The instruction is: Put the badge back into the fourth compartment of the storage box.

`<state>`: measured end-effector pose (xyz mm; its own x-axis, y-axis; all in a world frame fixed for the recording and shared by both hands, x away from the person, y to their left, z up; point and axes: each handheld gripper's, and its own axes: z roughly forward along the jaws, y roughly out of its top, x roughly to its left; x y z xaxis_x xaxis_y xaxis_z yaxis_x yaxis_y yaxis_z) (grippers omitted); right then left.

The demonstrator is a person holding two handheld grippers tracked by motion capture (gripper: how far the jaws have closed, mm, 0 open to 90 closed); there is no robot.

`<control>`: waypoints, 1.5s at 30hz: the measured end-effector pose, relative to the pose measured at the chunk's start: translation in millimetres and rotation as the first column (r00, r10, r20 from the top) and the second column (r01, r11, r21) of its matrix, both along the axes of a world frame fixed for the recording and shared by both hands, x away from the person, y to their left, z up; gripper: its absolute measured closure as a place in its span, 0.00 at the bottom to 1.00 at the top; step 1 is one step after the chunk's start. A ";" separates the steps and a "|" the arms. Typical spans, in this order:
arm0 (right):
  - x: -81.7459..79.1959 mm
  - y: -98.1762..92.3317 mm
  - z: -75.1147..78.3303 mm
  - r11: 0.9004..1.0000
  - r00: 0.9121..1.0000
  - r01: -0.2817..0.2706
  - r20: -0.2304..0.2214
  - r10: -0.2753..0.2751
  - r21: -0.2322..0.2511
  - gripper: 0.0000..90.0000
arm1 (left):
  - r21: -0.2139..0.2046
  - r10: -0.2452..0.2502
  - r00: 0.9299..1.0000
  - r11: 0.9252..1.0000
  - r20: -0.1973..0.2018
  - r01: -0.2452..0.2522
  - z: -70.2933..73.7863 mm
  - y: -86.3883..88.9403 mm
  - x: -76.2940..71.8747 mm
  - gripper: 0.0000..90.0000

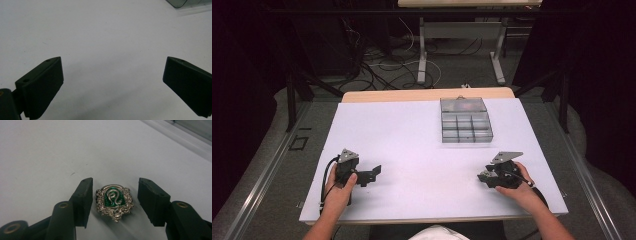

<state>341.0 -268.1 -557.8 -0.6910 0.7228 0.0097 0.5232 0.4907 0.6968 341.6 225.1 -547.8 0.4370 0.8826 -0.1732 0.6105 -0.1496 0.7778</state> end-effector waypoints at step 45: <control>-1.0 -2.9 7.9 0.991 0.993 0.115 -0.001 -0.116 0.064 0.65 | 0.004 -0.008 1.000 1.000 -0.016 0.008 -0.1 1.2 0.2 0.04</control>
